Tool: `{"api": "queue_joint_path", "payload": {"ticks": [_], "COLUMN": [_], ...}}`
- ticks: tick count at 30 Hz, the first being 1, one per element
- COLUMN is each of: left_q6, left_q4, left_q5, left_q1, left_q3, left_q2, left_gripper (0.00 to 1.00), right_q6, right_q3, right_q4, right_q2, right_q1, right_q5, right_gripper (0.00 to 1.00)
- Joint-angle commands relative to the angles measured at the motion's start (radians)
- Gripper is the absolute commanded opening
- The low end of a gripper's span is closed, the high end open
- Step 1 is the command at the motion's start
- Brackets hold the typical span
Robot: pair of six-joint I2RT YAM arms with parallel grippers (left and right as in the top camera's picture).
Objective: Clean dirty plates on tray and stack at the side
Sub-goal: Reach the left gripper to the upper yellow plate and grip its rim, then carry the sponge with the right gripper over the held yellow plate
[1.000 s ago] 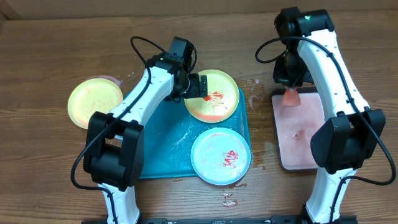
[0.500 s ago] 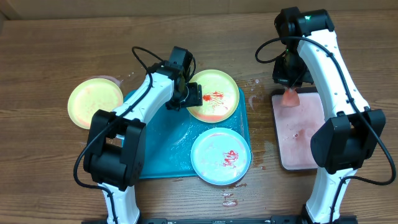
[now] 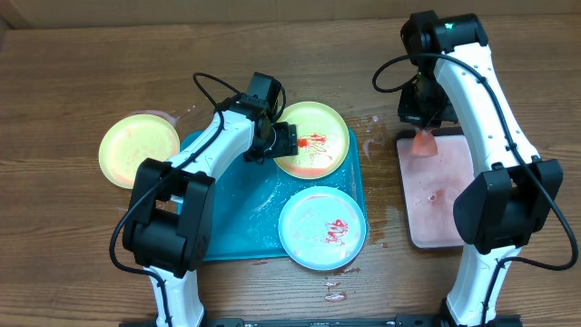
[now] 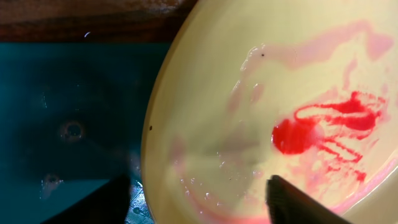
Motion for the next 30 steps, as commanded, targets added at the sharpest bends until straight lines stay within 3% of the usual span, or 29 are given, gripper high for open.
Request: {"api": "queue_joint_path", "payload": {"ticks": [1, 7, 9, 21, 27, 30], "left_q6": [-0.002, -0.019, -0.019, -0.037, -0.046, -0.105], "left_q4": [0.005, 0.007, 0.006, -0.088, -0.183, -0.213], "left_q5": [-0.004, -0.023, -0.032, -0.153, -0.212, -0.293], "left_q1": [0.005, 0.005, 0.005, 0.005, 0.005, 0.005], "left_q3": [-0.016, -0.018, -0.018, -0.017, -0.017, -0.017], "left_q2": [0.016, 0.016, 0.016, 0.016, 0.016, 0.016], "left_gripper": [0.6, 0.27, 0.04, 0.04, 0.04, 0.05], "right_q6": [0.001, 0.001, 0.001, -0.012, -0.084, -0.086], "right_q3": [0.029, 0.029, 0.029, 0.029, 0.029, 0.029], "right_q4": [0.0, -0.008, -0.008, -0.005, 0.025, 0.037], "right_q2": [-0.045, -0.045, -0.045, -0.045, -0.045, -0.045], "right_q1": [-0.004, -0.004, -0.004, -0.003, 0.0, 0.001], "right_q5": [0.002, 0.002, 0.002, -0.01, -0.097, -0.103], "right_gripper": [0.04, 0.04, 0.04, 0.04, 0.04, 0.04]}}
